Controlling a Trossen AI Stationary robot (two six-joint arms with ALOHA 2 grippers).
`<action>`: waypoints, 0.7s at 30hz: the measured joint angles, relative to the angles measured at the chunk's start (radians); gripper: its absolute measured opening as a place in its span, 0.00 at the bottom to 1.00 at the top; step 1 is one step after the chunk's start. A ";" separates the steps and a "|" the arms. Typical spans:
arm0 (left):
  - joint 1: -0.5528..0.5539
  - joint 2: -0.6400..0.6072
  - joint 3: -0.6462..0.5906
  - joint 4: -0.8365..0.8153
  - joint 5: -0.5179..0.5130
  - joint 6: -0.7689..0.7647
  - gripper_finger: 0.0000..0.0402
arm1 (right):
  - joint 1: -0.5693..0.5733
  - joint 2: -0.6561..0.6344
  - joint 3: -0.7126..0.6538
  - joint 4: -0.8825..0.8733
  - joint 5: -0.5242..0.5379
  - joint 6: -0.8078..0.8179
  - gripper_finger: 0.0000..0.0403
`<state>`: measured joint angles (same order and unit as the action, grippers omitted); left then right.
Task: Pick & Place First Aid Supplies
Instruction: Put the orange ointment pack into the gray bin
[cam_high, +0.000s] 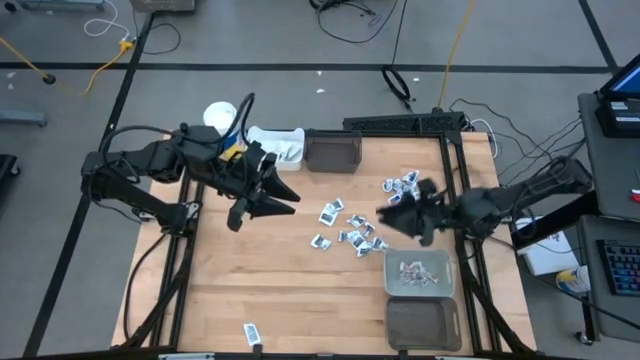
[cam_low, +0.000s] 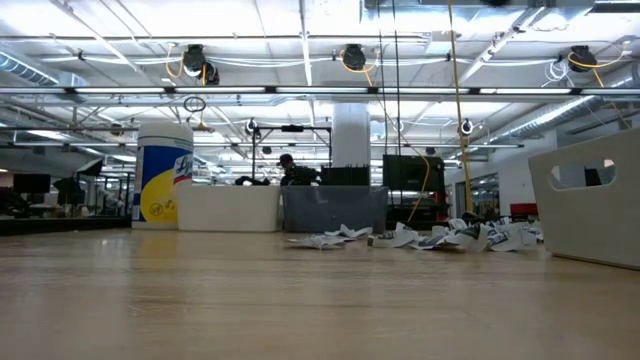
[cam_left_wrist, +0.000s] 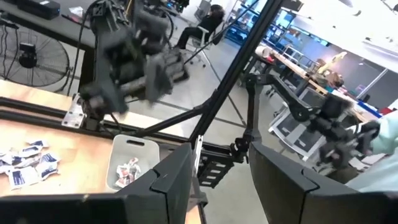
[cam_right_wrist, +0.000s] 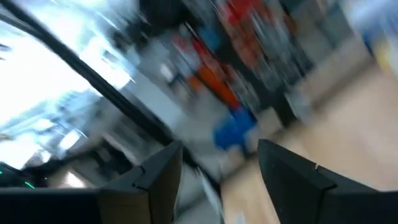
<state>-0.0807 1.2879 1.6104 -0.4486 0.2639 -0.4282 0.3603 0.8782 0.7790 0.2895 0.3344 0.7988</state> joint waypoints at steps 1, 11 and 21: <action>0.001 -0.004 0.000 0.000 0.006 0.000 0.41 | -0.015 0.011 0.003 0.094 -0.004 -0.069 0.50; -0.014 -0.048 0.000 -0.071 0.040 0.088 0.41 | -0.077 0.187 0.220 0.279 -0.083 -0.495 0.45; -0.151 -0.020 0.001 -0.528 -0.061 0.270 0.41 | -0.146 0.283 0.412 0.013 -0.209 -0.470 0.45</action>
<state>-0.2313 1.2679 1.6112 -0.9762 0.2030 -0.1582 0.2139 1.1611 1.1914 0.3020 0.1254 0.3290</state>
